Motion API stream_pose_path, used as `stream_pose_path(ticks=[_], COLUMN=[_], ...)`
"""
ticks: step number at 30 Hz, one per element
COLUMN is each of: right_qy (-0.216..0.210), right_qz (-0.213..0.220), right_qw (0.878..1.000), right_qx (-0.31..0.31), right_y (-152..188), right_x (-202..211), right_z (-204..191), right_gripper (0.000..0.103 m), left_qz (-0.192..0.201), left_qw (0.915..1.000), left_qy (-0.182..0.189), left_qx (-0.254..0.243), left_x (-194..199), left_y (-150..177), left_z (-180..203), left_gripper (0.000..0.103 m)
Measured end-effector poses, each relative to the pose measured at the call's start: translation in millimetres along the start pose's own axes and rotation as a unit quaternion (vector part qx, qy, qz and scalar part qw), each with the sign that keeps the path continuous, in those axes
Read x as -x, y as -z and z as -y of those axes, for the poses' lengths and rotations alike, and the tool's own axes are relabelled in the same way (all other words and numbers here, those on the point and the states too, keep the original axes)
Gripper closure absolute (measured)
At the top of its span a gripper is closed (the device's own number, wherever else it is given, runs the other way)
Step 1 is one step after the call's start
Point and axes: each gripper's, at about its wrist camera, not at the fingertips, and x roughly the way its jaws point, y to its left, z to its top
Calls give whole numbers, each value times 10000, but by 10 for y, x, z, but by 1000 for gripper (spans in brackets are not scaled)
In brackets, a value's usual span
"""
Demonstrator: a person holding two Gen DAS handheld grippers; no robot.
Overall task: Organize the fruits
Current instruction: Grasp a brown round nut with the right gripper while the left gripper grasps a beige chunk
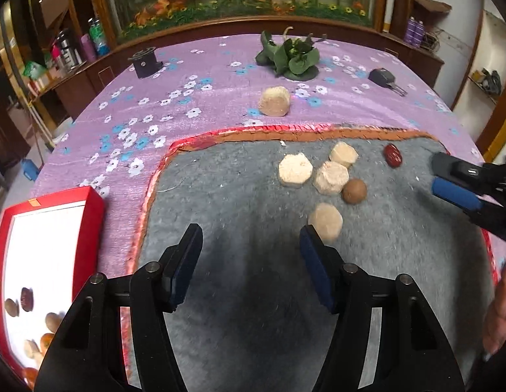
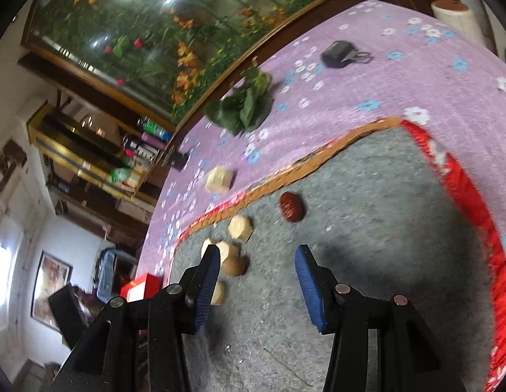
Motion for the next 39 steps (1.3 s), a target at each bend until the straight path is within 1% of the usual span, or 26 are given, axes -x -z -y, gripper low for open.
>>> stream_pose_path(ticks=[3,7,9,12,13,14,16,18,21,23,25,28,29,31,32,33,34,36,39], right_qy=[112,300,405,635,729,882,1083,938,480,120,-168,-304,-333,-296,-272,-275,-287,-273,-244], right_qz=[-228,-596,-769,-873,-958,-1041,-878,-893,-942,-753,-508,-233,-211,-212,-235,-270,-307,-351,-361], right_qw=[9988,9925,9892,9846,9819,9781,9740,9766,9877,9948,9981,9992,9991,9991,9991,9991,9990,9990,9990], right_qx=[423,1022,1179,1375,1465,1573,1787,1718,1154,673,305,-90,-176,-229,-219,-196,-162,-57,128], right_y=[52,88,95,108,132,165,188,154,36,-100,-225,-321,-339,-346,-335,-329,-316,-306,-284], right_x=[-160,-435,-566,-751,-817,-885,-917,-908,-791,-647,-493,-348,-335,-344,-352,-369,-394,-418,-391], right_z=[-156,-399,-478,-567,-594,-609,-634,-583,-375,-230,-103,57,72,76,59,38,7,-42,-61], right_gripper=[56,56,57,64,68,74,82,82,82,82,82,82,82,82,82,82,82,82,82], left_qz=[54,114,96,67,56,42,8,-11,-72,-93,-185,-308,-351,-255,-240,-230,-223,-207,-98], left_qw=[9997,9984,9978,9968,9966,9964,9961,9960,9958,9949,9943,9940,9943,9941,9939,9938,9938,9939,9950], left_qy=[76,186,265,347,367,394,428,432,518,609,656,714,684,781,805,827,839,847,765], left_qx=[-229,-521,-605,-714,-731,-748,-777,-778,-752,-795,-817,-768,-737,-705,-716,-714,-693,-680,-629], left_x=[54,97,108,99,96,90,71,45,-3,-52,-136,-287,-343,-368,-367,-363,-354,-339,-267], left_y=[24,36,49,55,54,53,52,37,2,-33,-64,-91,-92,-90,-87,-91,-96,-87,-38], left_z=[40,126,147,176,181,182,182,189,235,306,377,436,448,462,466,467,460,447,397], left_gripper=[41,41,41,41,41,41,41,41,41,41,41,42,50,61,64,75,78,78,78])
